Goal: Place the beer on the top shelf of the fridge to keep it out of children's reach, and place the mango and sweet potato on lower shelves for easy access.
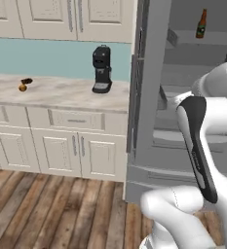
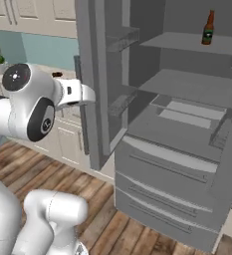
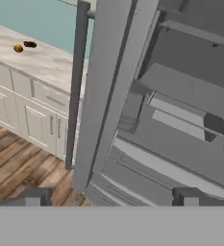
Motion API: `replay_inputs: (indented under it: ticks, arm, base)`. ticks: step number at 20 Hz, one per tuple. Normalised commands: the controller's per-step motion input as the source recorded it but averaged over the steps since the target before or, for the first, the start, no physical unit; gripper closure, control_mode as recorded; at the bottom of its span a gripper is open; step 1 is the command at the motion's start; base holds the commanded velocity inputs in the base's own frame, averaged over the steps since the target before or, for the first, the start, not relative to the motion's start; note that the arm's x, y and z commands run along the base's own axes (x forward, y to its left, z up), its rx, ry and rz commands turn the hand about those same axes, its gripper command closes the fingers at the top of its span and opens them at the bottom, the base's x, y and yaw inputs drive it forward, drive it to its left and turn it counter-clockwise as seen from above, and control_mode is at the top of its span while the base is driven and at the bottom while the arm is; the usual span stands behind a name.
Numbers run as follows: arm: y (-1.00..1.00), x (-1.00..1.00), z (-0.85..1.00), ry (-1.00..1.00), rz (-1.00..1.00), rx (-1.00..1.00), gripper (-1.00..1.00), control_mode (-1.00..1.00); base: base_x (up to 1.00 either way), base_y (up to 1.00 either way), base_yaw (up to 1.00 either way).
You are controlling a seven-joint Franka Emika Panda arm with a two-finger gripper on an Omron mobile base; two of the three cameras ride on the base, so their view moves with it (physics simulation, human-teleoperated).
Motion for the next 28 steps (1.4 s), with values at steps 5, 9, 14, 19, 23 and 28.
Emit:
replay_inputs:
  ticks: [5, 9, 14, 19, 23, 28]
  arm:
    - [0.0, 0.0, 0.0, 0.0, 0.0, 0.0, -1.0, 1.0]
    - [0.0, 0.0, 0.0, 0.0, 0.0, 0.0, -1.0, 1.0]
    - [0.0, 0.0, 0.0, 0.0, 0.0, 0.0, -1.0, 1.0]
    - [0.0, 0.0, 0.0, 0.0, 0.0, 0.0, -1.0, 1.0]
    - [0.0, 0.0, 0.0, 0.0, 0.0, 0.0, -1.0, 1.0]
    - [0.0, 0.0, 0.0, 0.0, 0.0, 0.0, -1.0, 1.0]
  base:
    - [0.11, 1.0, 0.29]
    - [0.33, 1.0, 0.23]
    - [0.7, 0.94, 0.1]
    - [0.94, 0.54, -0.02]
    - [1.0, 0.45, -0.04]
    - [1.0, 0.36, -0.05]
